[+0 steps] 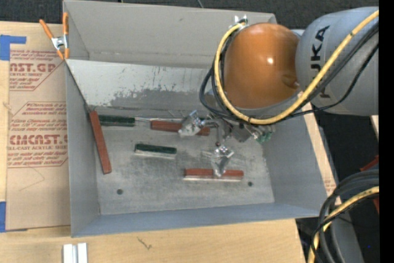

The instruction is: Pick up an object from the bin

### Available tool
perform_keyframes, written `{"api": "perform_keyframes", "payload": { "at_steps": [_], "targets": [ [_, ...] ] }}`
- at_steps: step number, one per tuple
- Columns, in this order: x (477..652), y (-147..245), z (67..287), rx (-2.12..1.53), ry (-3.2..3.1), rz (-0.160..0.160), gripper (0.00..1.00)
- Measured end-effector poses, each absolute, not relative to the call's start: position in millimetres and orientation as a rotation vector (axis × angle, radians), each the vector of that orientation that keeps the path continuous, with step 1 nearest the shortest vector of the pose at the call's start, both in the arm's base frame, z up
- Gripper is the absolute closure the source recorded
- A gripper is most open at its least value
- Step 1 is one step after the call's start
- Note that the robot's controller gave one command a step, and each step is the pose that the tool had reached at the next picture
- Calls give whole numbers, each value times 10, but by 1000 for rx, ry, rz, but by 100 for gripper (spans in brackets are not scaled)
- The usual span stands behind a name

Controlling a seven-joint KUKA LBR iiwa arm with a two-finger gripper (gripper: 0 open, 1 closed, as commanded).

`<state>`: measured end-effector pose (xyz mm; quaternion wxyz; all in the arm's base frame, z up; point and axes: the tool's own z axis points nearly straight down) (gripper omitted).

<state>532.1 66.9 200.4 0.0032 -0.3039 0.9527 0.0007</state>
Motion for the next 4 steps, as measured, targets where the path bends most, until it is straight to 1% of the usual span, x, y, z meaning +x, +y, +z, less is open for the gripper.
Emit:
{"api": "perform_keyframes", "payload": {
  "at_steps": [1,2,3,4],
  "targets": [
    [5210,375,1457,-1017,2966,-1,0],
    [4923,407,756,-937,2984,0,100],
    [4923,407,756,-937,2984,0,100],
    [5051,129,2839,-1136,2931,4,100]
  ]
}}
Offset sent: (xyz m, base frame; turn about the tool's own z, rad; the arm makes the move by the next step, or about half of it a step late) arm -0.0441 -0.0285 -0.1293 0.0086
